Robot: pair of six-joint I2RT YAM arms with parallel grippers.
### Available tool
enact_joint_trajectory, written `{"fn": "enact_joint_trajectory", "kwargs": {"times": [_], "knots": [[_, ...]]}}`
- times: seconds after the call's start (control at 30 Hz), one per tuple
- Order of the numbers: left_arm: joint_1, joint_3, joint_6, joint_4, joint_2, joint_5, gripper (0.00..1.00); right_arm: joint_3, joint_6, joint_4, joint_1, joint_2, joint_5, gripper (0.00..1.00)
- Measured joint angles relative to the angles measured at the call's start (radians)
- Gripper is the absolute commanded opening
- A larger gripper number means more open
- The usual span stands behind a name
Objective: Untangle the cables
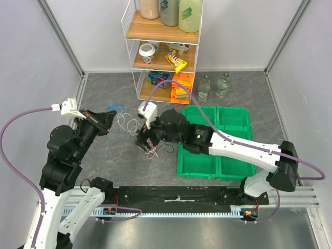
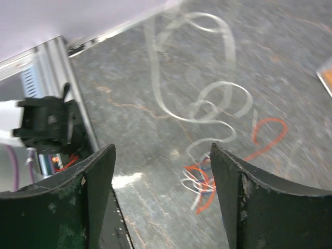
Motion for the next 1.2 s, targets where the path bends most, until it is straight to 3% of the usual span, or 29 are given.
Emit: {"fn": "enact_joint_trajectory", "kwargs": {"times": [0.2,0.6,0.7,0.87,0.9,1.03,1.2], "knots": [[0.0,0.002,-0.004,-0.001,0.0,0.004,0.02,0.098,-0.072,0.05,0.09,0.099,0.01,0.73],[0.0,0.002,-0.021,-0.001,0.0,0.05,0.02,0.082,-0.167,0.166,0.095,0.135,0.117,0.66],[0.0,0.002,-0.03,-0.001,0.0,0.058,0.02,0.079,-0.186,0.188,0.095,0.154,0.129,0.53],[0.0,0.002,-0.04,-0.001,0.0,0.073,0.02,0.079,-0.188,0.205,0.095,0.206,0.134,0.04],[0.0,0.002,-0.04,-0.001,0.0,0.072,0.02,0.078,-0.18,0.203,0.095,0.211,0.134,0.0],[0.0,0.002,-0.04,-0.002,-0.001,0.033,0.02,0.043,-0.146,0.219,0.097,0.186,0.131,0.0],[0.0,-0.025,-0.033,-0.015,-0.034,-0.175,0.02,-0.096,-0.069,0.246,0.099,0.036,0.146,0.0]]}}
